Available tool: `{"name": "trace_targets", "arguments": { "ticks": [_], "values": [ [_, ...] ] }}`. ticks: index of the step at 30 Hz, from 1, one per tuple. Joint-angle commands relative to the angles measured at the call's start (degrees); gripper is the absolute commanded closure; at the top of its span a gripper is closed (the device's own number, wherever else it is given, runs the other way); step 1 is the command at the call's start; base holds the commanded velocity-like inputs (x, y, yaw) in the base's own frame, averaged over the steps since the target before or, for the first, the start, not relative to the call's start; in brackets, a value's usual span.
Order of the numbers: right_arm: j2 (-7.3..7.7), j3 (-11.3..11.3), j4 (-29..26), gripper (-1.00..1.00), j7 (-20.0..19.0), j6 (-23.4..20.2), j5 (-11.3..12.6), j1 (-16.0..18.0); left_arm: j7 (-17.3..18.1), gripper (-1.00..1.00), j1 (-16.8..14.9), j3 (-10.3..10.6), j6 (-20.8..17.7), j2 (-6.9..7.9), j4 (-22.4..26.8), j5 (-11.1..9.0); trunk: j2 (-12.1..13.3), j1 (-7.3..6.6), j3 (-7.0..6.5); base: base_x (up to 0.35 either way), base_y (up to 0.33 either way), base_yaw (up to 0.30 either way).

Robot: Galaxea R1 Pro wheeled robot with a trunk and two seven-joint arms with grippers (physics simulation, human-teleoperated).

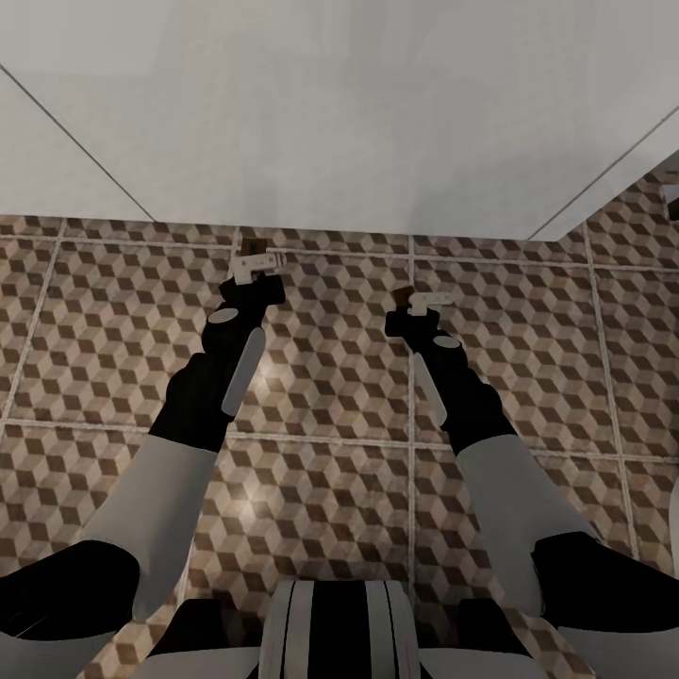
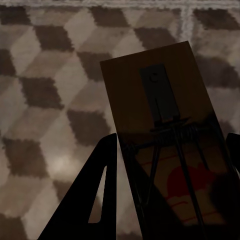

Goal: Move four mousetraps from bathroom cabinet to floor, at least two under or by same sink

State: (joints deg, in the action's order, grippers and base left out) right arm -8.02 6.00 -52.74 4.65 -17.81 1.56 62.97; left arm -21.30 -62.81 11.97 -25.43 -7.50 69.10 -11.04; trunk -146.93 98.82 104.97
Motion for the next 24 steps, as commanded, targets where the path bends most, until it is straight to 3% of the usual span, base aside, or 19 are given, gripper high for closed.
{"name": "trace_targets", "arguments": {
  "ticks": [1, 24],
  "values": [
    [0.02, 0.15, -0.08, 1.00, 0.27, -0.30, 0.29, 0.03, -0.59, 1.00, -0.03, 0.13, -0.23, 0.03, 0.07, -0.39, -0.03, 0.02, 0.03, 0.000, 0.000, 0.000],
    [0.11, 0.15, -1.28, 1.00, 0.13, -0.05, 0.21, 0.04, -0.59, 1.00, -0.03, 0.10, -0.23, 0.03, 1.61, -0.39, -0.32, 0.59, 0.03, 0.000, 0.000, 0.000]
  ]
}}
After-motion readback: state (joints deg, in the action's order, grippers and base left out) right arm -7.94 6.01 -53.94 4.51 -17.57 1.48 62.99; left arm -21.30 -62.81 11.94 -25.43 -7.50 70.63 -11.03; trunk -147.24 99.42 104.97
